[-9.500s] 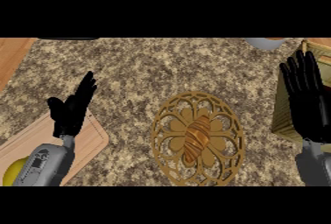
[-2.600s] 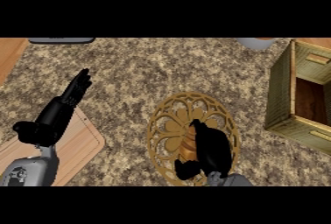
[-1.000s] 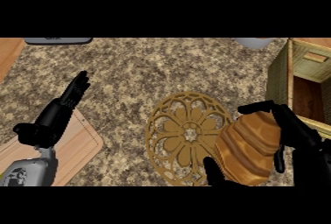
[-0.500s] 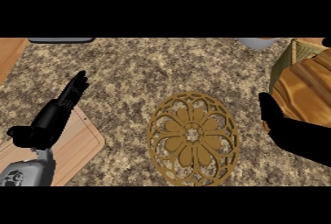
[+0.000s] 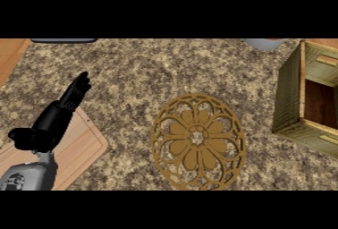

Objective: Pick the croissant from the placemat and place it in the basket

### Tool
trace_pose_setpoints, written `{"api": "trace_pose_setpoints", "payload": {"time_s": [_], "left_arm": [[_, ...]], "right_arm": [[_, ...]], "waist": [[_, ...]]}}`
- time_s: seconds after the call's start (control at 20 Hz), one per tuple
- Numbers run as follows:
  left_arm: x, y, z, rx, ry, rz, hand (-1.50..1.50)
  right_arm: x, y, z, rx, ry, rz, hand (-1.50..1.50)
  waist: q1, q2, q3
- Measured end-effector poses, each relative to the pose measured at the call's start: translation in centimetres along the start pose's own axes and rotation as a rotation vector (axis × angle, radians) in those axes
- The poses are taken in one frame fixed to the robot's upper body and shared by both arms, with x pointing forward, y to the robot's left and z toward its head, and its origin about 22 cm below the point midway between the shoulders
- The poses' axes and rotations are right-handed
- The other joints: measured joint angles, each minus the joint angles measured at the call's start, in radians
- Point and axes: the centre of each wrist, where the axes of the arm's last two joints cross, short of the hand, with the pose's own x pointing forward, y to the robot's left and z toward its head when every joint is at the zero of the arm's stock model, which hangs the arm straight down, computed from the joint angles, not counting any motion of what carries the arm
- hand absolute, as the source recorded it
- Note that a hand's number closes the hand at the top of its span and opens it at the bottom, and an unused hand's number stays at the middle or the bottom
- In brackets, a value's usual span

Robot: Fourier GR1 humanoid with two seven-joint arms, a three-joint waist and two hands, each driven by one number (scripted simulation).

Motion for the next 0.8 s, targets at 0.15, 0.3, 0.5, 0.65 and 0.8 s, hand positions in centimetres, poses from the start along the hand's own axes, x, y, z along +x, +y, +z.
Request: {"api": "trace_pose_setpoints", "payload": {"time_s": [0.15, 0.3, 0.5, 0.65, 0.8], "left_arm": [[0.4, 0.1, -0.1, -0.005, 0.003, 0.003, 0.00], [0.7, -0.4, 0.1, -0.009, 0.004, 0.010, 0.00], [0.1, -0.1, 0.1, -0.006, 0.004, 0.005, 0.00], [0.6, -0.4, 0.0, -0.008, 0.003, 0.003, 0.00], [0.1, -0.2, -0.2, -0.015, 0.004, 0.006, 0.00]], "right_arm": [[-1.2, -0.9, -2.1, -0.020, 0.042, 0.007, 1.50], [-2.8, -1.6, -4.1, -0.027, 0.080, 0.013, 1.50], [-6.0, -2.1, -5.7, -0.004, 0.106, 0.030, 1.50], [-8.3, -2.0, -7.0, 0.002, 0.113, 0.036, 1.50], [-10.6, -1.4, -7.8, -0.022, 0.107, 0.043, 1.50]], "waist": [[0.000, 0.000, 0.000], [0.001, 0.000, 0.000], [-0.002, 0.000, 0.000], [0.000, 0.001, 0.001], [0.001, 0.001, 0.001]]}}
